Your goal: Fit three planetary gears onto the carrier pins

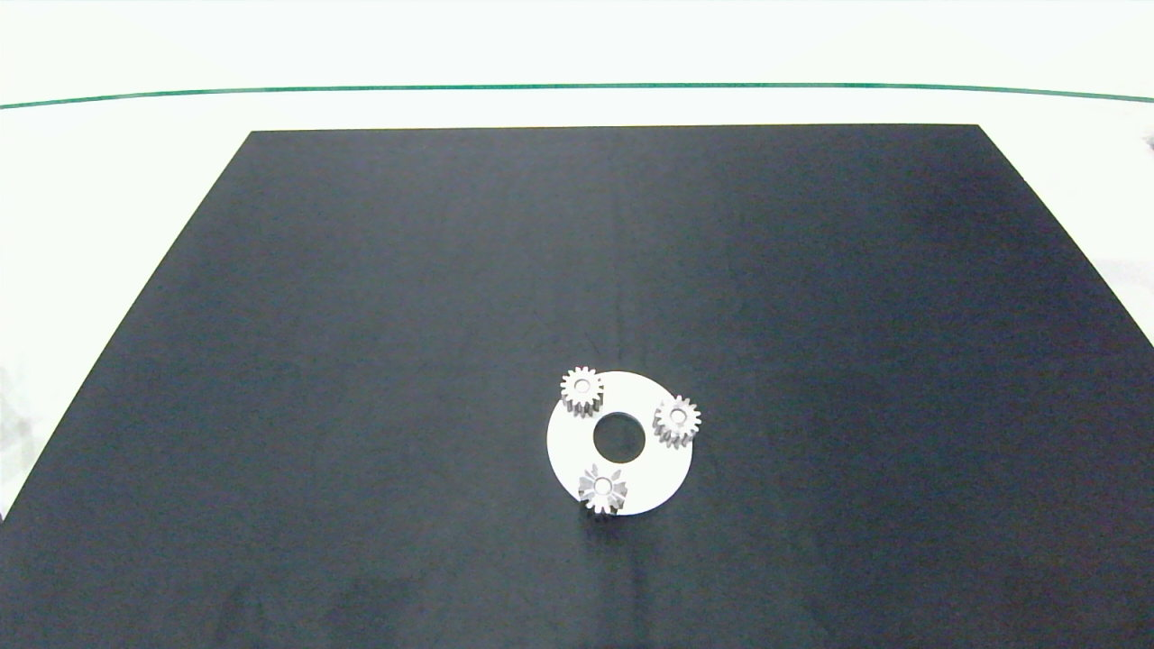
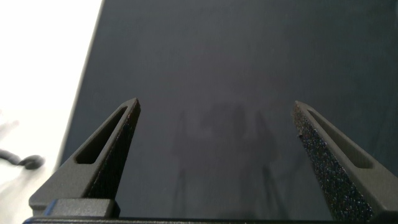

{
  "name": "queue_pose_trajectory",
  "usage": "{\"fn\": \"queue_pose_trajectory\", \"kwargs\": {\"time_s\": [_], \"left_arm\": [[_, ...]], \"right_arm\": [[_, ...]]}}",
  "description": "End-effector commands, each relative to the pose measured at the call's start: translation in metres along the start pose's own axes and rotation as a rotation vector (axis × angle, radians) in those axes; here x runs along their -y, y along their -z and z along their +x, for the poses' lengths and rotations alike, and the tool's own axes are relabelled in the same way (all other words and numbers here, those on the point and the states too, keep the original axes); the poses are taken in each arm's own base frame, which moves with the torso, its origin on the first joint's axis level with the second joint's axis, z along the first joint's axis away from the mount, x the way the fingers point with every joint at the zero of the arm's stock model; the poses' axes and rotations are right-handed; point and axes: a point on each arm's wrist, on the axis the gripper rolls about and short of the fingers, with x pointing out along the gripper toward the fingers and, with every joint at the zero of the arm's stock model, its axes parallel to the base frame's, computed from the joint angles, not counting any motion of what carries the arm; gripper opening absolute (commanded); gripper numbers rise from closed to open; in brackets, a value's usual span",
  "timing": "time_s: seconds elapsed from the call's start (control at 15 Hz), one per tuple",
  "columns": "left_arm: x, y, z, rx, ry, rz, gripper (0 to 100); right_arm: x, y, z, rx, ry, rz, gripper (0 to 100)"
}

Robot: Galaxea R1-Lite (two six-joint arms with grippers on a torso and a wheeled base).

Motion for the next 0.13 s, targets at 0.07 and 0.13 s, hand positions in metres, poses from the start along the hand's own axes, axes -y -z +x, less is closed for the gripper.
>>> {"fn": "queue_pose_trajectory", "kwargs": {"time_s": [0.07, 0.13], "left_arm": [[0.0049, 0.0127, 0.0044, -0.017, 0.130, -0.049, 100], [0.0052, 0.0130, 0.0044, -0.019, 0.144, -0.060, 100]], "right_arm": [[-0.0056, 0.0164, 0.0010, -0.091, -0.148, 0.101, 100], [-0.0069, 0.0204, 0.0002, -0.133, -0.191, 0.118, 100]]}}
